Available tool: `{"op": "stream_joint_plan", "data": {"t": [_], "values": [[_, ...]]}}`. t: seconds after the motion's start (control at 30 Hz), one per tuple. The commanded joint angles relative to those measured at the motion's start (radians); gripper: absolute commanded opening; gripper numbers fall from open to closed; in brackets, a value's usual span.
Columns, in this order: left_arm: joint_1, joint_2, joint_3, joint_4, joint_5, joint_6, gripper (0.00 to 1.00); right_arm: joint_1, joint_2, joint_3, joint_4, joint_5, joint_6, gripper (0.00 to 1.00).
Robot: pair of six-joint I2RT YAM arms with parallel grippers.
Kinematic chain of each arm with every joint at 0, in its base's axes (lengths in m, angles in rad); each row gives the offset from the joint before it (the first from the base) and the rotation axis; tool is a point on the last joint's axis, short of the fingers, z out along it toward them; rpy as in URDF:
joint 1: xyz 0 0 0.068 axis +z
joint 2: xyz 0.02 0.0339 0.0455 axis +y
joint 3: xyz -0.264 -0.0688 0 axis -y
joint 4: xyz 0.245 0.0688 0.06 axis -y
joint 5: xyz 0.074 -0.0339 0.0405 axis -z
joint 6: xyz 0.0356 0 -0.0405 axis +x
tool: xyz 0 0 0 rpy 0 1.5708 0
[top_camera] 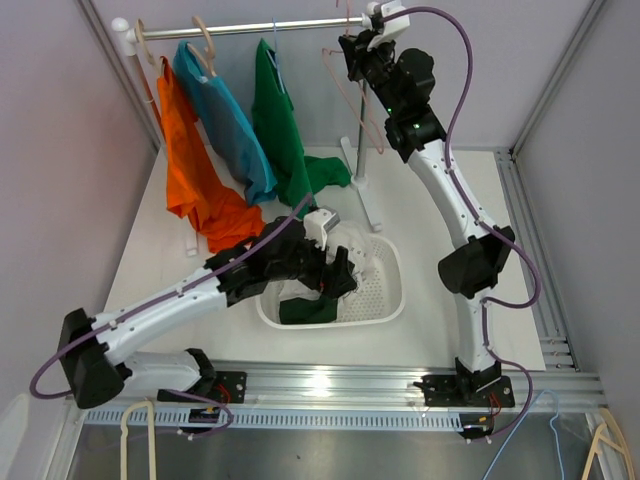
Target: Remove the t-shirt from the hanger
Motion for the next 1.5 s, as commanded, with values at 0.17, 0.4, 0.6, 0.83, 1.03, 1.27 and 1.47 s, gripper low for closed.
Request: {"op": "stream_joint_plan", "data": {"t": [0.17,0.4,0.6,0.83,1.03,1.27,1.47], "values": [[-0.016,-0.236,0.109,-0.124,-0.11,0.031,1.0,-0.008,0.058,0.041,0.064,0.025,0.002,0.0],[0.088,-0.373,0.289,-0.299,-0.259,0.132,0.99,-0.007,0.067,0.03,0.059,0.059,0.014,0.33],[0.369,-0.379,0.458,-0.403,-0.262,0.211,1.0,0.001,-0.003,-0.023,0.036,0.059,0.007,0.48],[0.594,-0.267,0.652,-0.422,-0.332,0.252,1.0,0.039,-0.176,-0.212,0.033,0.148,-0.021,0.54],[0.636,-0.137,0.763,-0.367,-0.555,0.318,0.98,0.065,-0.376,-0.413,0.052,0.224,-0.002,0.73],[0.725,-0.005,0.794,-0.207,-0.57,0.364,0.89,0.075,-0.616,-0.563,-0.056,0.208,0.077,0.75],[0.818,0.171,0.993,-0.27,-0.464,0.326,0.81,0.098,-0.848,-0.723,-0.111,0.207,0.107,0.77]]}}
